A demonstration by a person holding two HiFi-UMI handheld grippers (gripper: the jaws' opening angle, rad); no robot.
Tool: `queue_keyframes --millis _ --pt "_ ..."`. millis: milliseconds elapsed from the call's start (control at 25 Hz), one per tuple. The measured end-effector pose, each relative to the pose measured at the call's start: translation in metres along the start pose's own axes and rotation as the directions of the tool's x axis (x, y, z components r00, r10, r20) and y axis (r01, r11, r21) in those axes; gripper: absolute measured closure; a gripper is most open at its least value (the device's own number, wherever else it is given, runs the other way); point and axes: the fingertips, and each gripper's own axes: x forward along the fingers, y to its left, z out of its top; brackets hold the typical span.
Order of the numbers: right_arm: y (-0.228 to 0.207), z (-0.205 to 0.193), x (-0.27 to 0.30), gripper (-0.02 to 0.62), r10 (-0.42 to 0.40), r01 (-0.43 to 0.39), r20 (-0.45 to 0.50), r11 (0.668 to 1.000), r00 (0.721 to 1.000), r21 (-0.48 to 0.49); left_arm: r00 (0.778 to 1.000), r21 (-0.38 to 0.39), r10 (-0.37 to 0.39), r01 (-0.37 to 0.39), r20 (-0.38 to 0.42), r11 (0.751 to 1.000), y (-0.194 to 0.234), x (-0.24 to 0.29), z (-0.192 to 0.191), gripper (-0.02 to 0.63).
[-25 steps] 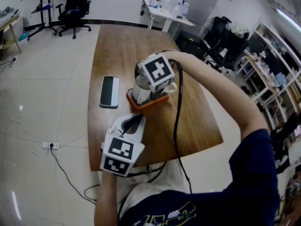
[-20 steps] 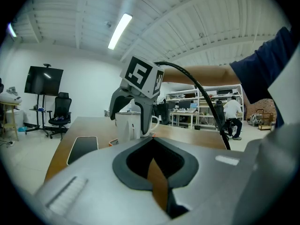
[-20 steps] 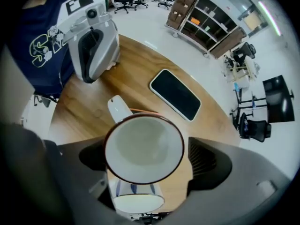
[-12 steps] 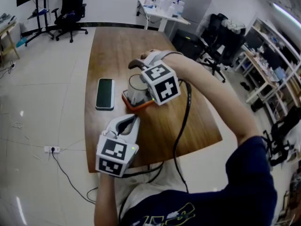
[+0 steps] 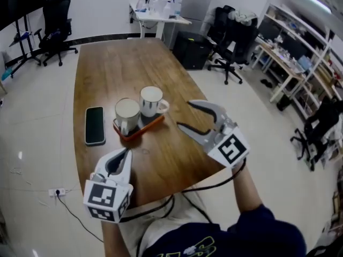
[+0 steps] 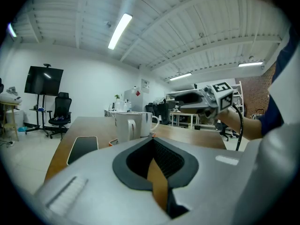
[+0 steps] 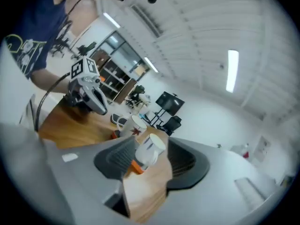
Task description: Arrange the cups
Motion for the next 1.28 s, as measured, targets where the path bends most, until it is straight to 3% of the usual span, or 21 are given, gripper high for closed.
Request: queue_keyframes --millis 80,160,240,400,440,520,560,760,1000,1280 --pt "0.012 -0.018 -0.027 0.501 -0.085 0.068 0.08 0.978 0.993 0.197 1.0 -0.002 -0.004 0.004 -0.001 1.0 -0.001 -0.002 0.0 0.603" --pt "0.025 -0.028 -0.041 0.594 -0.116 0.059 0.124 0.92 0.986 0.388 1.0 -0.002 0.002 -0.002 -0.001 1.0 -0.001 -0.003 0.001 0.603" --pt "0.037 -0.034 -0.043 0.594 -0.084 0.008 0.132 0.871 0.988 0.491 1.0 -0.016 0.017 -0.017 0.005 1.0 0.0 -0.004 0.001 0.603" --pt "0.055 -0.041 -0.025 0.594 0.038 -0.097 0.12 0.836 0.992 0.54 1.0 -0.015 0.022 -0.022 0.007 1.0 0.001 -0.004 0.001 0.603" --pt "0.058 -0.042 -0.02 0.594 0.07 -0.139 0.139 0.8 0.988 0.584 1.0 -0.015 0.021 -0.02 0.004 1.0 0.0 -0.005 0.0 0.603" --pt "0.061 -0.044 -0.013 0.594 0.101 -0.211 0.197 0.688 0.975 0.694 1.0 -0.014 0.018 -0.018 0.0 1.0 -0.002 -0.006 0.001 0.603" --pt "0.061 -0.044 -0.009 0.594 0.103 -0.227 0.212 0.653 0.972 0.722 1.0 -0.01 0.019 -0.019 0.002 1.0 -0.002 -0.007 0.002 0.603" --pt "0.059 -0.037 0.01 0.594 0.146 -0.268 0.229 0.648 0.962 0.713 0.999 -0.001 0.048 -0.048 0.012 0.999 0.004 -0.007 0.009 0.603" --pt "0.047 -0.041 0.014 0.594 0.07 -0.194 0.196 0.653 0.978 0.732 0.999 -0.001 0.047 -0.047 0.011 0.999 0.003 -0.005 0.008 0.603" --pt "0.048 -0.044 0.017 0.594 0.071 -0.194 0.196 0.652 0.978 0.733 0.999 -0.006 0.053 -0.053 0.006 0.999 0.005 -0.005 0.005 0.603"
